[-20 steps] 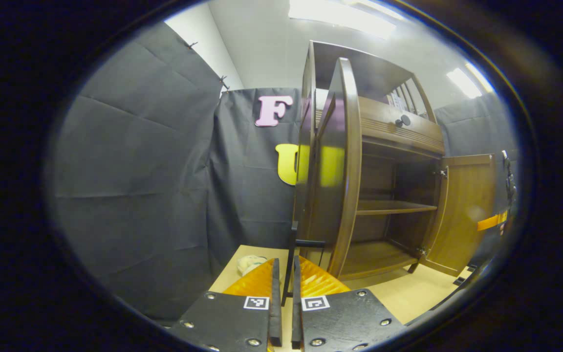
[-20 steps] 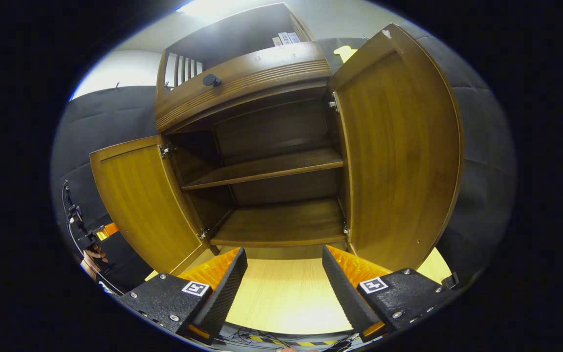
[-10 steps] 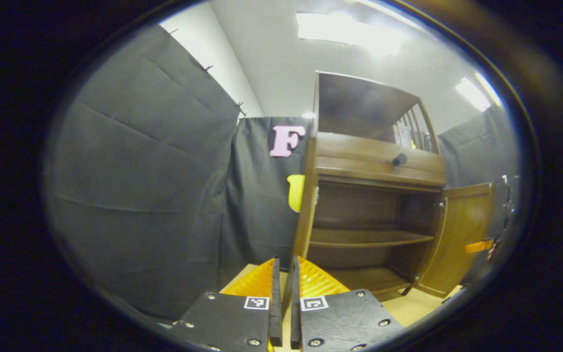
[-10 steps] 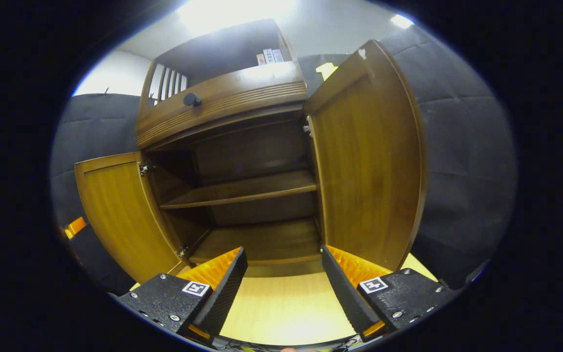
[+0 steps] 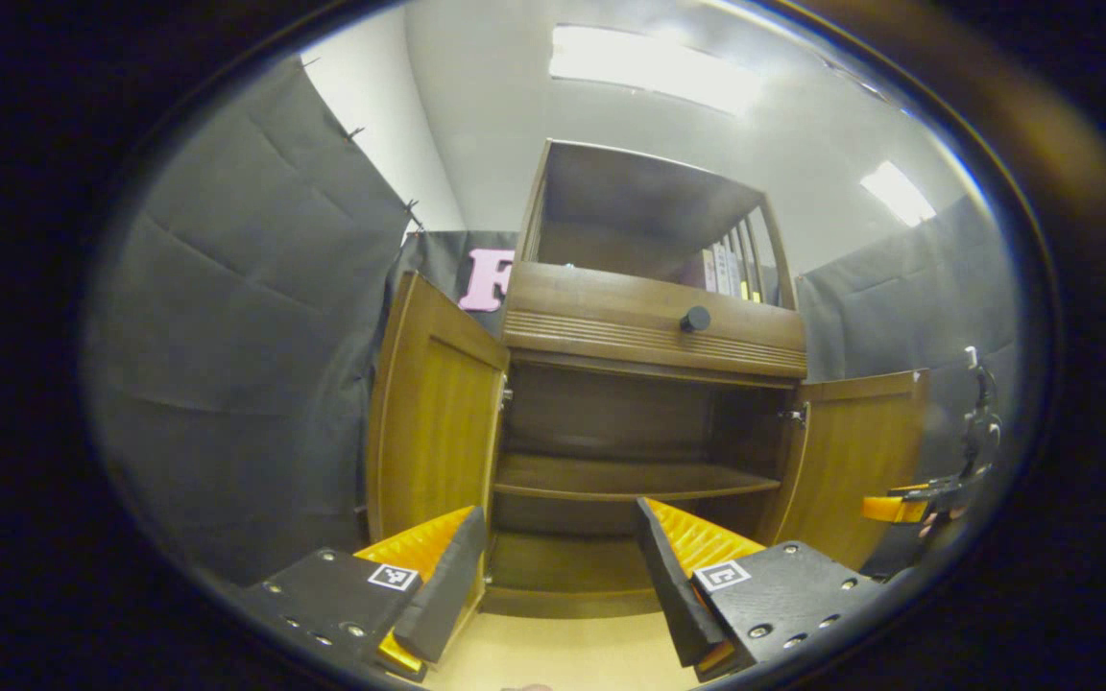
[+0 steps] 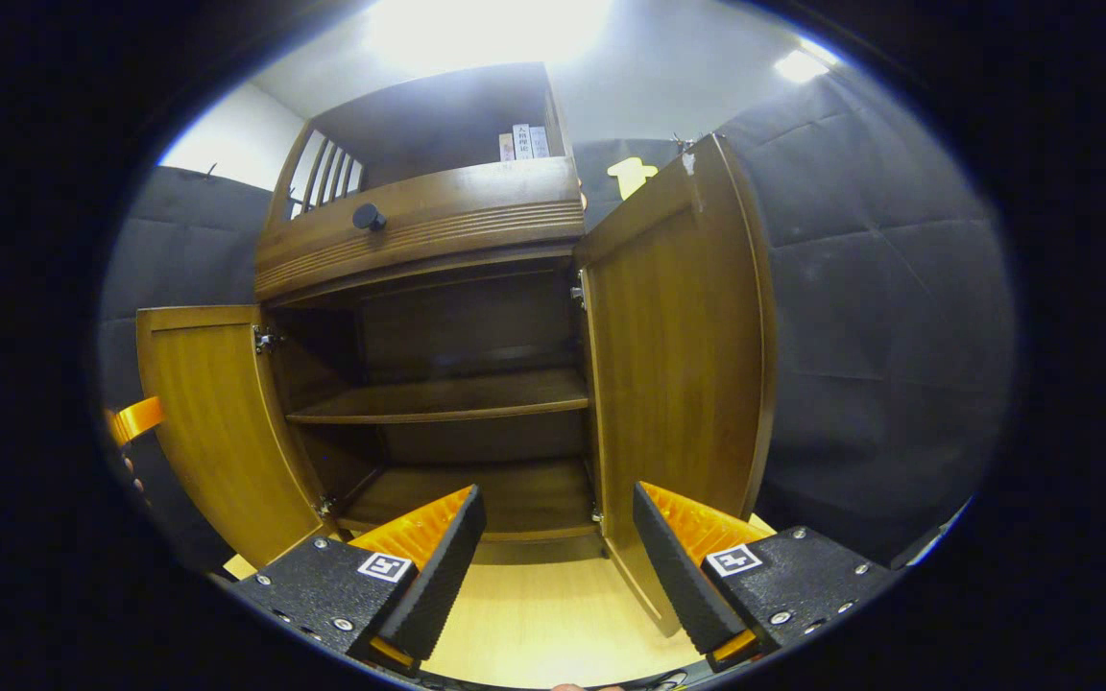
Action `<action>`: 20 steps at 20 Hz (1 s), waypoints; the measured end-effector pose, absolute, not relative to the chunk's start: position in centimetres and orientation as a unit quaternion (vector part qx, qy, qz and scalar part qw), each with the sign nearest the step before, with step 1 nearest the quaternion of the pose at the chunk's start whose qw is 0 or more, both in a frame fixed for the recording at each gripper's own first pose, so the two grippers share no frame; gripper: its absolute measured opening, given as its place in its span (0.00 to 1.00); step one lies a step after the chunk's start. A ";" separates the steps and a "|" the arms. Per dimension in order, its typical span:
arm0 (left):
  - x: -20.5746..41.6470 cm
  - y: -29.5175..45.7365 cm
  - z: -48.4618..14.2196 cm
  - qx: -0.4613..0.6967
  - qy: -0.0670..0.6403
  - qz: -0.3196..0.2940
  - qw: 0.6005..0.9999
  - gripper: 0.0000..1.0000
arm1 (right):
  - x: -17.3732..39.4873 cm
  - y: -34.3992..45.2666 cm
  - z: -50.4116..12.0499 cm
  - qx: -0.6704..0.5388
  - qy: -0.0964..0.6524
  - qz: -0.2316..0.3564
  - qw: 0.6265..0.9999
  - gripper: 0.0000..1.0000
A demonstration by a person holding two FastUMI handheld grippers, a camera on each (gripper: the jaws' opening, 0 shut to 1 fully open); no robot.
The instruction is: Open the right door of the double-door shoe cabinet with the right hand, and open the left door with the left hand.
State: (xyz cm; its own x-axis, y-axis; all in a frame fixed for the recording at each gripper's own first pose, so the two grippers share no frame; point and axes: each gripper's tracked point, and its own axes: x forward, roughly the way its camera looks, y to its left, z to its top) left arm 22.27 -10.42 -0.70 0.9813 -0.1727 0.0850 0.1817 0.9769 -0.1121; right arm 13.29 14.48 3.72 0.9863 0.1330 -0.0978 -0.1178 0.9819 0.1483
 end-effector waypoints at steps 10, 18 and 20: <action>21.8 -11.7 -1.8 -0.054 -0.003 -0.108 0.993 0.91 | 10.6 11.5 3.6 0.084 0.034 0.022 0.996 0.91; 22.4 -10.4 -1.7 -0.031 -0.019 -0.075 0.997 0.89 | 11.1 11.5 4.1 0.088 0.031 0.024 0.995 0.91; 22.1 -10.2 -1.9 -0.033 -0.012 -0.064 0.997 0.91 | 11.3 11.8 4.1 0.088 0.032 0.029 0.995 0.95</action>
